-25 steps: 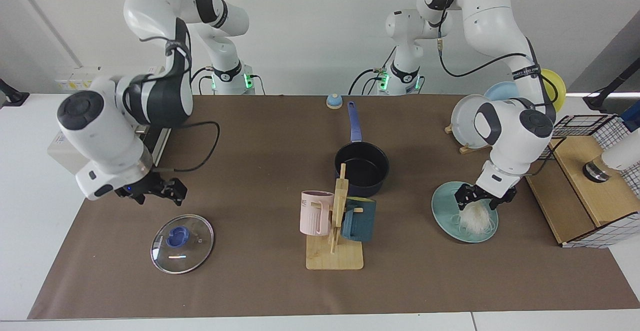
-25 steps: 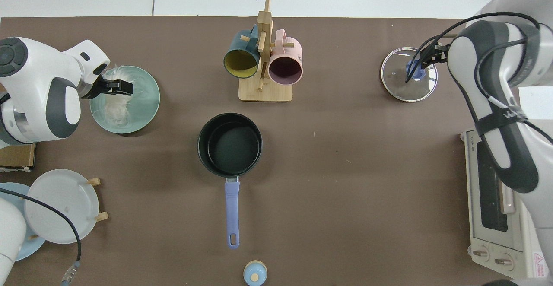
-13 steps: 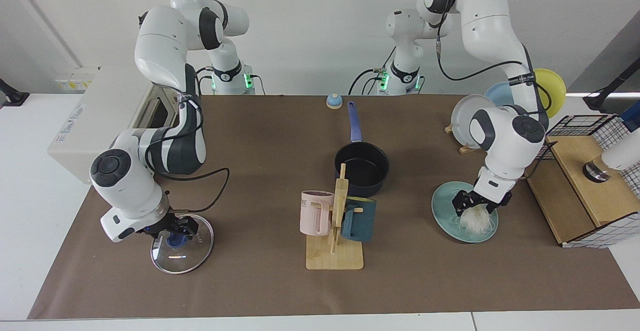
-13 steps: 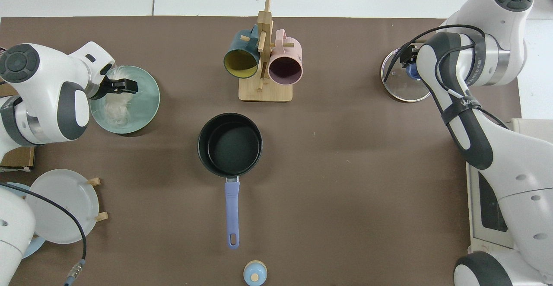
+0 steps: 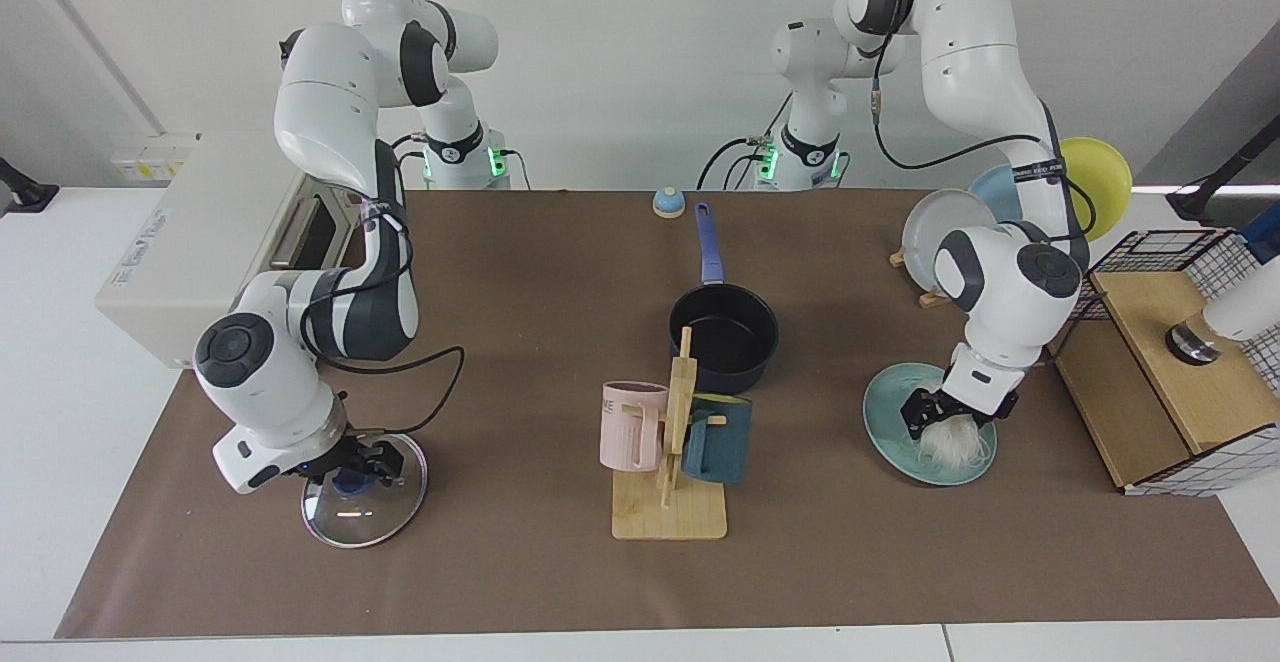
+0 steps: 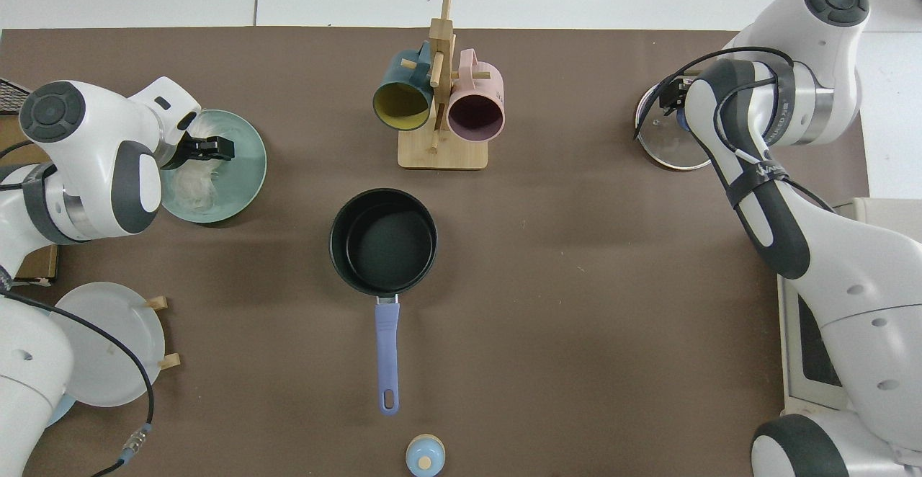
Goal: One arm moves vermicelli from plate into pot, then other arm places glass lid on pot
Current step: 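Reach the left gripper to the vermicelli while the right gripper reaches the lid, then grasp the white vermicelli with the left gripper and lift it, then carry the vermicelli over the saucepan and release it with the left gripper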
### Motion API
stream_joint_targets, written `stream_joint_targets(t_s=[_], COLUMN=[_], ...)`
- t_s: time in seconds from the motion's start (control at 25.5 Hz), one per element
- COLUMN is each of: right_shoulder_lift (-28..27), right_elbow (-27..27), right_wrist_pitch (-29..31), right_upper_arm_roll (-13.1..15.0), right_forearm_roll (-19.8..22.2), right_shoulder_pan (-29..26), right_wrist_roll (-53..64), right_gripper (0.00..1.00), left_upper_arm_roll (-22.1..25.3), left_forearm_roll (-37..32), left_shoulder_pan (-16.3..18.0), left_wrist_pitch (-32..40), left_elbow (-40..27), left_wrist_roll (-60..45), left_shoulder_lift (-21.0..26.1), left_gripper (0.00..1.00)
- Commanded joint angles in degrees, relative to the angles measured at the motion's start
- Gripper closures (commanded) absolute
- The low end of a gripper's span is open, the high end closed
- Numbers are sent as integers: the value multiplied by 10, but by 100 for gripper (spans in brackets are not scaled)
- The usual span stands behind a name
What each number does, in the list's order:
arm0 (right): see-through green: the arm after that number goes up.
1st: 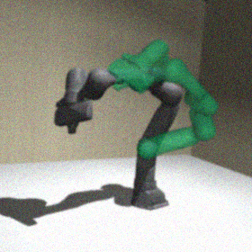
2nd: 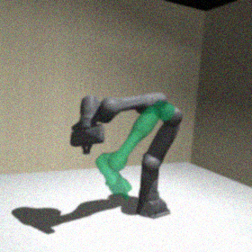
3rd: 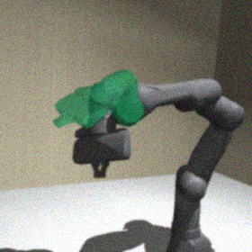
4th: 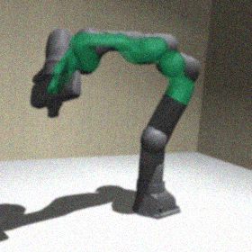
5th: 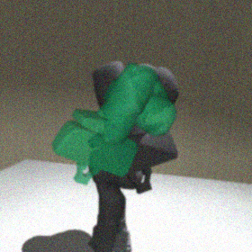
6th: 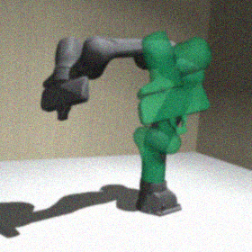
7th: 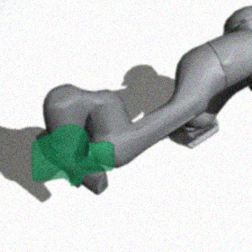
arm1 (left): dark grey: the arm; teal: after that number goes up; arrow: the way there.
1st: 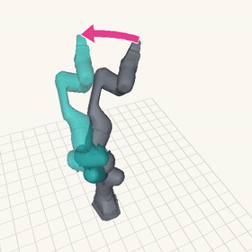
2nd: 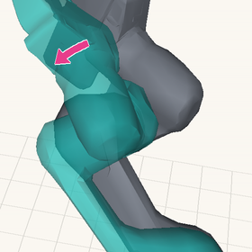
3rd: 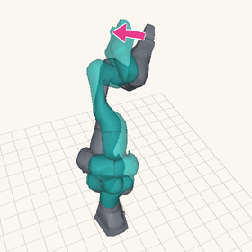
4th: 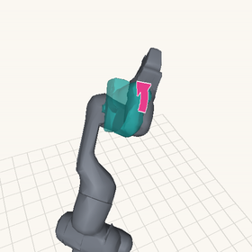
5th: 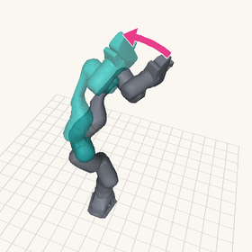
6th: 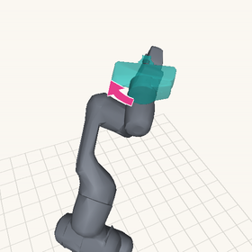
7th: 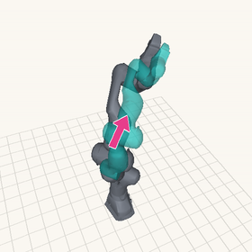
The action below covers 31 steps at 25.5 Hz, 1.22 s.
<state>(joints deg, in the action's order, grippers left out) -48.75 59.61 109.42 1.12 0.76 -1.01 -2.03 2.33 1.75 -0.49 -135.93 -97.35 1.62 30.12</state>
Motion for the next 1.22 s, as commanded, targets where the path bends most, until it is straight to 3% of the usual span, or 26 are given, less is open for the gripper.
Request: stream_joint_targets(t_s=[0.0, 0.04, 0.2, 0.39, 0.75, 0.94, 1.06, 1.18], right_shoulder_lift=[-6, -6, -6, -5, -1, 0, 0, 1], right_elbow=[2, 7, 17, 17, 17, 17, 17, 17], right_wrist_pitch=[26, 30, 40, 40, 38, 38, 38, 36], right_upper_arm_roll=[-5, -5, -4, -5, -4, -4, -4, -4], right_forearm_roll=[2, 2, 3, 2, 2, 2, 2, 3], right_shoulder_pan=[-6, -6, -6, -8, -1, -5, -2, -5], right_wrist_roll=[23, 23, 24, 24, 23, 21, 22, 22], right_gripper=[1, 1, 1, 1, 1, 3, 15, 34], left_upper_arm_roll=[1, 1, 0, -6, -94, -191, -219, -232], left_forearm_roll=[6, 9, 7, 19, 29, 39, 42, 55], left_shoulder_pan=[1, 1, 2, -8, -8, -9, -9, -21], left_wrist_pitch=[87, 111, 195, 237, 343, 318, 255, 189], left_elbow=[42, 54, 96, 89, 90, 45, -15, -62], left_wrist_roll=[-5, -7, -22, -30, -157, -258, -276, -299], left_shoulder_lift=[-8, -11, -38, -108, -192, -204, -222, -228], left_gripper=[94, 100, 100, 100, 100, 100, 100, 100])
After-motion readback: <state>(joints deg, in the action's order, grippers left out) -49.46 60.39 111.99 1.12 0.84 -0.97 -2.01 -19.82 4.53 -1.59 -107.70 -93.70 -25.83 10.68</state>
